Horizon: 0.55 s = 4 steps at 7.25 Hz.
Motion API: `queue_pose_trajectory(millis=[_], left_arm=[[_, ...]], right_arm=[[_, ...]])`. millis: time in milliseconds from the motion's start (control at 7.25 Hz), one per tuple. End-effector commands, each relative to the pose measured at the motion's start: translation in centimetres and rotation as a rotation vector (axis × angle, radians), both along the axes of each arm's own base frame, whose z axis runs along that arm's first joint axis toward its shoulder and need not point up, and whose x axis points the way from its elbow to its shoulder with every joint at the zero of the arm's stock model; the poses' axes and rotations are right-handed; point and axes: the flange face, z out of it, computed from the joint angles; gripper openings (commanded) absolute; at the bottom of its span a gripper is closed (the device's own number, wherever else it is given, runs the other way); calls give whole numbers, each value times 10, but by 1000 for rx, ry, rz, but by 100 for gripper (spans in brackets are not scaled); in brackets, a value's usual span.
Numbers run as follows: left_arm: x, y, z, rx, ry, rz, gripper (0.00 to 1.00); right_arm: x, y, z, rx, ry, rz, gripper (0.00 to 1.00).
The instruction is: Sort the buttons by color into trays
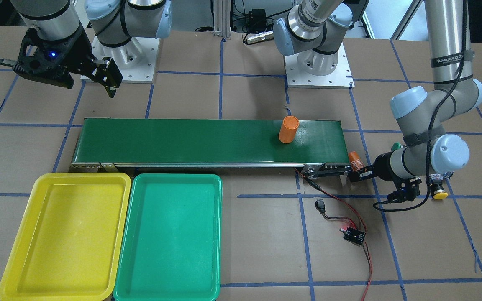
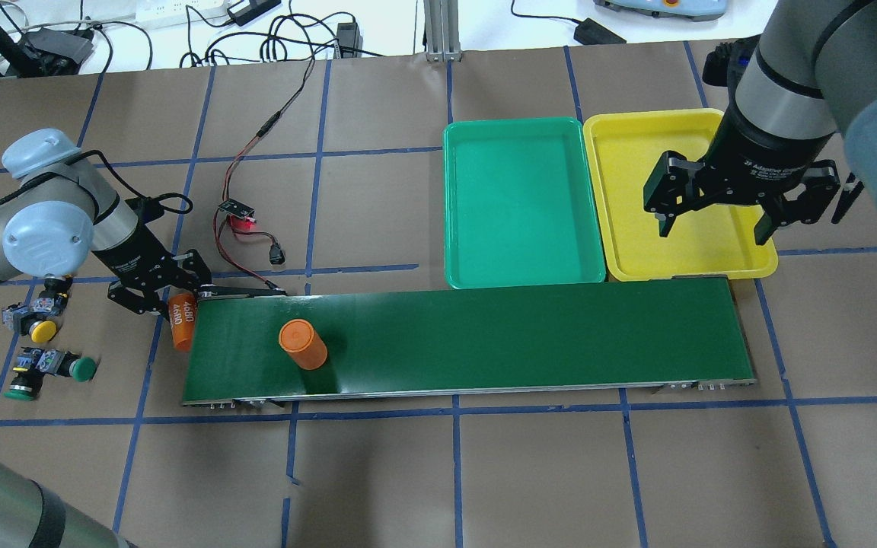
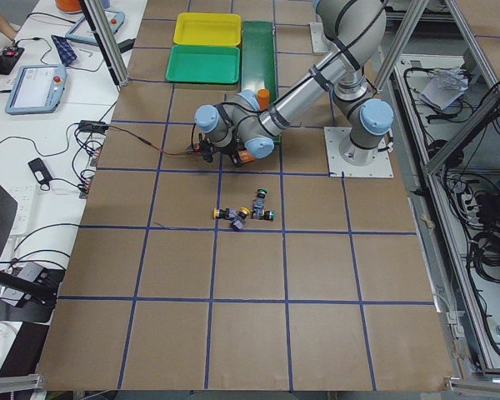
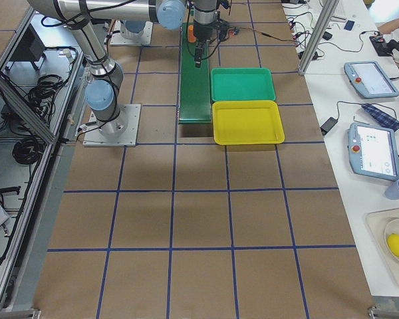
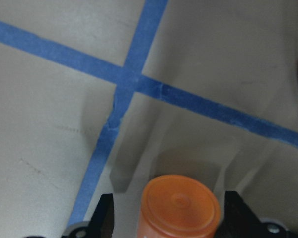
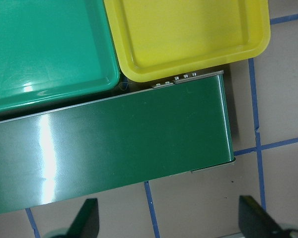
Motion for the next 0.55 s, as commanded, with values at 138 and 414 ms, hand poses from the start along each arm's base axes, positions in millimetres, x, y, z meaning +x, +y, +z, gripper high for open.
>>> queue_pose_trajectory(millis=[138, 414], left_arm=[[7, -7, 8, -20, -9, -5, 38], [19, -29, 35, -68, -36, -18, 39]], right_arm=[[0, 1, -2, 0, -1, -2, 100], [0, 1, -4, 5, -2, 0, 100]])
